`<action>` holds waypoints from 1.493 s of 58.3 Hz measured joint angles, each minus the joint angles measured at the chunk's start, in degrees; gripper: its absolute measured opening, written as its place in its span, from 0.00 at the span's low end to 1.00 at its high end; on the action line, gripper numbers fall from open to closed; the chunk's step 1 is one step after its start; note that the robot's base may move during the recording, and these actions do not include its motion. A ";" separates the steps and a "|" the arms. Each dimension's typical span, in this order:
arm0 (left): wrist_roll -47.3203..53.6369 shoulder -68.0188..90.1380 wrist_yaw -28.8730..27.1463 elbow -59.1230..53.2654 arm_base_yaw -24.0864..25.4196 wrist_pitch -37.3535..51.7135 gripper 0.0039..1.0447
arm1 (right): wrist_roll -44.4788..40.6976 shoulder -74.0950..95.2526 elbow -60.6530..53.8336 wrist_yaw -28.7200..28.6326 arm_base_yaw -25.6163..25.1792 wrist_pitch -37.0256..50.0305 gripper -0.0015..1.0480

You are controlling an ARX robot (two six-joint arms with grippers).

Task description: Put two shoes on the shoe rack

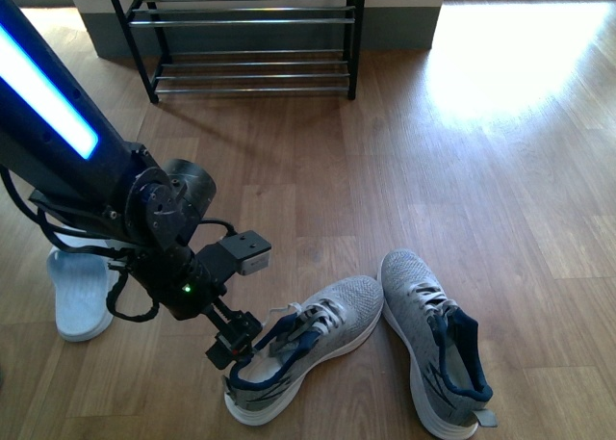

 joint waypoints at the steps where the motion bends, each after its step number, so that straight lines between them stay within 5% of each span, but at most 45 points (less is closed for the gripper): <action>1: 0.55 0.52 0.22 0.79 -0.04 -0.09 0.91 | 0.00 0.00 0.00 0.00 0.00 0.00 0.91; 26: 1.88 7.58 11.10 7.30 -2.43 3.17 0.91 | 0.00 0.00 0.00 0.00 0.00 0.00 0.91; 41: 0.77 11.96 6.29 9.84 -2.89 10.12 0.91 | 0.00 0.00 0.00 0.00 0.00 0.00 0.91; 57: -1.68 13.14 8.96 9.92 -3.76 17.09 0.90 | 0.00 0.00 0.00 0.00 0.00 0.00 0.91; 73: -1.25 13.14 5.68 9.11 -3.87 17.44 0.32 | 0.00 0.00 0.00 0.00 0.00 0.00 0.91; 87: -1.20 12.59 3.67 8.37 -3.50 17.55 0.01 | 0.00 0.00 0.00 0.00 0.00 0.00 0.91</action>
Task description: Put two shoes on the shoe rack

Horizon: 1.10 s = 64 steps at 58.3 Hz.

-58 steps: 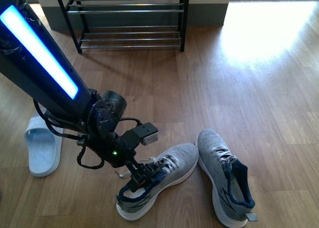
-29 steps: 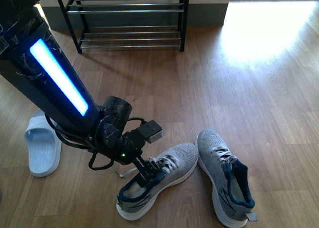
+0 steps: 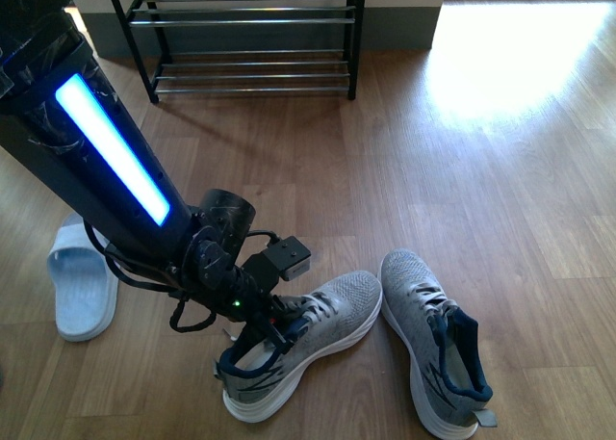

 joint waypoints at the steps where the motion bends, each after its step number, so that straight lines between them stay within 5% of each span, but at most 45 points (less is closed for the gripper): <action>1: 0.11 -0.07 -0.15 -0.13 0.04 0.13 0.01 | 0.00 0.00 0.00 0.00 0.00 0.00 0.91; 21: -5.27 -10.29 -12.79 -13.31 6.82 11.19 0.01 | 0.00 0.00 0.00 0.00 0.00 0.00 0.91; 32: -11.15 -29.97 -21.64 -28.55 12.63 24.00 0.01 | 0.00 0.00 0.00 0.00 0.00 0.00 0.91; 47: -16.61 -56.15 -25.20 -51.15 16.24 33.09 0.01 | 0.00 0.00 0.00 0.00 0.00 0.00 0.91; 54: -19.91 -72.28 -26.64 -62.14 16.74 31.65 0.01 | 0.00 0.00 0.00 0.00 0.00 0.00 0.91; 64: -26.51 -104.54 -32.76 -75.73 14.40 16.52 0.01 | 0.00 0.00 0.00 0.00 0.00 0.00 0.91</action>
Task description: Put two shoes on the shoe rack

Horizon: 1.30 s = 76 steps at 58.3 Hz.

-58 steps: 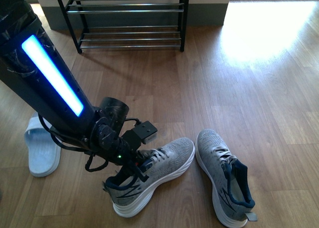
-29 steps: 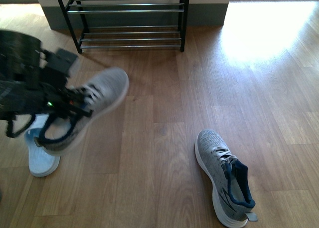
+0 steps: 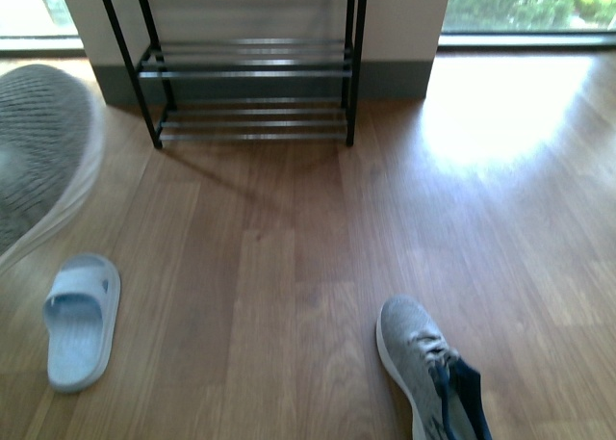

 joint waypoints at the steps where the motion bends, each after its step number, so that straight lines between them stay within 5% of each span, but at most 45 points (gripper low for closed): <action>1: -0.81 -4.11 -1.75 -1.05 -0.55 -3.54 0.01 | 0.00 0.00 0.00 0.00 0.00 0.00 0.91; 4: -1.95 -17.64 -5.40 -3.43 -1.70 -11.93 0.01 | 0.00 0.00 0.00 0.00 0.00 0.00 0.91; 10: -2.51 -26.58 -6.84 -3.76 -1.84 -13.51 0.01 | 0.00 0.00 0.00 0.00 0.00 0.00 0.91; 66: -3.04 -26.69 -6.95 -3.80 -2.03 -13.84 0.01 | 0.02 0.02 0.00 -0.26 0.00 -0.02 0.91; 73: -3.04 -26.69 -6.10 -3.80 -2.08 -13.84 0.01 | 5.01 10.49 1.22 -19.93 -4.55 -0.22 0.91; 76: -3.04 -26.67 -5.97 -3.80 -2.12 -13.84 0.01 | 4.70 17.59 1.29 -21.14 -3.69 4.31 0.91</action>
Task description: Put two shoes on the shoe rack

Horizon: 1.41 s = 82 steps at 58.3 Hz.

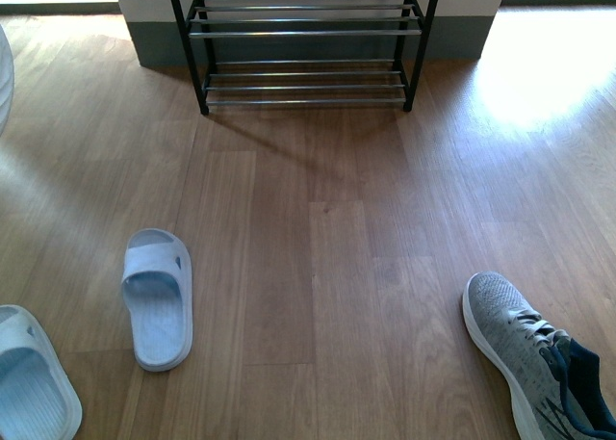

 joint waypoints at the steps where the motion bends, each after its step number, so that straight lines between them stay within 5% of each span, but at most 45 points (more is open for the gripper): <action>1: 0.00 0.00 0.00 0.00 0.00 0.00 0.01 | -0.72 3.50 0.22 0.55 0.68 2.56 0.91; 13: 0.00 -0.02 -0.42 0.00 0.02 0.00 0.01 | -13.84 46.25 9.42 6.62 0.59 26.32 0.91; 37: 0.00 -0.02 -0.37 0.00 0.02 0.00 0.01 | -37.79 112.04 29.40 14.08 -5.44 35.41 0.91; 56: 0.00 -0.02 -0.39 0.00 0.02 0.00 0.01 | -44.52 125.66 35.78 14.73 -7.67 40.44 0.91; 82: 0.00 -0.02 -0.39 0.00 0.02 0.00 0.01 | -45.29 132.63 42.97 12.50 -7.45 31.85 0.91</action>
